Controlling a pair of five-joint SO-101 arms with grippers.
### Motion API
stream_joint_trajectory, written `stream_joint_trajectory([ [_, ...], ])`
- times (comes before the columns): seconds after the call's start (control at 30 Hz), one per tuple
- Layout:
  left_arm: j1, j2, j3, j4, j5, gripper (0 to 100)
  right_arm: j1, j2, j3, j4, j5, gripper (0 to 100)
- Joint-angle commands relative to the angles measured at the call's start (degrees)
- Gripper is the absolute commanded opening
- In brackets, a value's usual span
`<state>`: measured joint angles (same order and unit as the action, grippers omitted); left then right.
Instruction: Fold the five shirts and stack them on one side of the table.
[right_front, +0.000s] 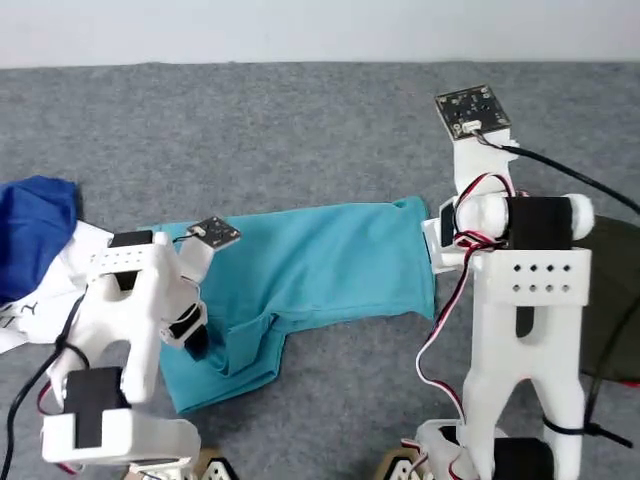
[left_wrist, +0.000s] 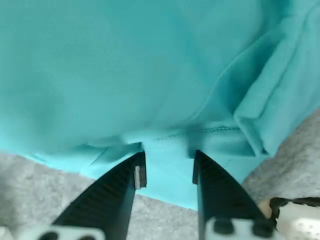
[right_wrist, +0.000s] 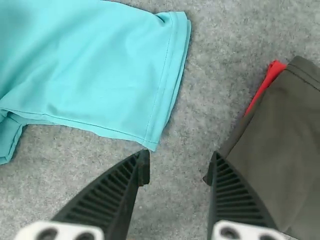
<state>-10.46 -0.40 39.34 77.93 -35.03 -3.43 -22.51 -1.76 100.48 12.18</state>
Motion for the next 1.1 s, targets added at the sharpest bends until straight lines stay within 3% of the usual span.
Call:
stream_joint_trajectory([
  [0.0, 0.53, 1.05, -2.59, -1.58, 0.53, 12, 0.48, -1.54, -0.35, 2.24, 0.09, 19.9],
  [0.37, 0.62, 3.69, -2.77, -3.96, 0.53, 8, 0.48, -1.45, -0.35, 1.36, 0.09, 19.9],
  [0.47, 1.23, 2.2, -2.59, -3.08, 0.53, 2, 0.48, -1.45, -0.35, 1.36, 0.09, 19.9],
  [0.57, 3.43, 0.35, -2.51, 0.26, 0.53, 2, 0.48, -1.45, -0.35, 0.84, 0.09, 19.9],
  [1.07, 4.66, -26.99, 7.16, 10.37, 0.53, 2, 0.48, -1.54, -0.35, 0.13, 0.09, 19.8],
])
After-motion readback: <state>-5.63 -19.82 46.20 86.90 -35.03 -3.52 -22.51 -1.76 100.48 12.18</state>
